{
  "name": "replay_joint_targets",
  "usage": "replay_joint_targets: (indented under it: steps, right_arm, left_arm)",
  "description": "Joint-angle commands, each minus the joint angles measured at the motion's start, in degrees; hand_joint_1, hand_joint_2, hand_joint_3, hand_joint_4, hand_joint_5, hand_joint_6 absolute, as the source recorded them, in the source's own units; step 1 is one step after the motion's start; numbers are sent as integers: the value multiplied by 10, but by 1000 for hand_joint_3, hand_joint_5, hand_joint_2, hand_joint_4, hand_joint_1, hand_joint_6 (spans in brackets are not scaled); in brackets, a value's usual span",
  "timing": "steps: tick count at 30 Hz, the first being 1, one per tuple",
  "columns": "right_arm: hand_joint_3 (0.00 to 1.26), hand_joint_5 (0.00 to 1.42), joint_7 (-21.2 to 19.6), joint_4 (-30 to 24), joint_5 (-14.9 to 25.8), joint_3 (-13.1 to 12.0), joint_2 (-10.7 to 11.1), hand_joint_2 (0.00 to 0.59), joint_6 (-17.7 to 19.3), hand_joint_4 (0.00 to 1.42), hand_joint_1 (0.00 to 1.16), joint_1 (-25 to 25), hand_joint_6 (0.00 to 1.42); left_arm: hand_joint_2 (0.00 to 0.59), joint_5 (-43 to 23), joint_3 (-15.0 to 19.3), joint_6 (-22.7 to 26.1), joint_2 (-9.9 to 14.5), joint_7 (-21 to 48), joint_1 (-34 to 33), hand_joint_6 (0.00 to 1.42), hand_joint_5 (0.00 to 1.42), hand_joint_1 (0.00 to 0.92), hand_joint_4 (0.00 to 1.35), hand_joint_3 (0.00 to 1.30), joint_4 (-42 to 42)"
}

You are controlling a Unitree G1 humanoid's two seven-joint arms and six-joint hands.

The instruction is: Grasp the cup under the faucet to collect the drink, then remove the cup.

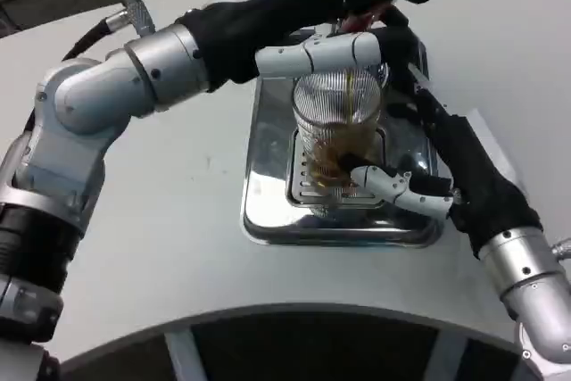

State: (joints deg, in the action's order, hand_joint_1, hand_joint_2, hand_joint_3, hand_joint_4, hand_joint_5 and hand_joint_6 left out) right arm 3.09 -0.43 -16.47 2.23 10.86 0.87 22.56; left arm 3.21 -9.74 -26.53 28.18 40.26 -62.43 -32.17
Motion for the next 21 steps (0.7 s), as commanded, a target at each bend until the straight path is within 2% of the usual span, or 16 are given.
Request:
replay_joint_targets:
  steps: [1, 21]
  right_arm:
    - [69, 173, -9, 19, 6, 8, -9, 221, 14, 84, 760, 11, 95]
    - [78, 173, -24, 81, 10, 16, -22, 218, 26, 89, 749, 47, 95]
  left_arm:
    - [138, 27, -16, -4, 7, 15, 16, 140, 212, 0, 109, 152, -8]
    - [140, 35, -17, -21, 9, 17, 10, 140, 215, 0, 119, 153, -15]
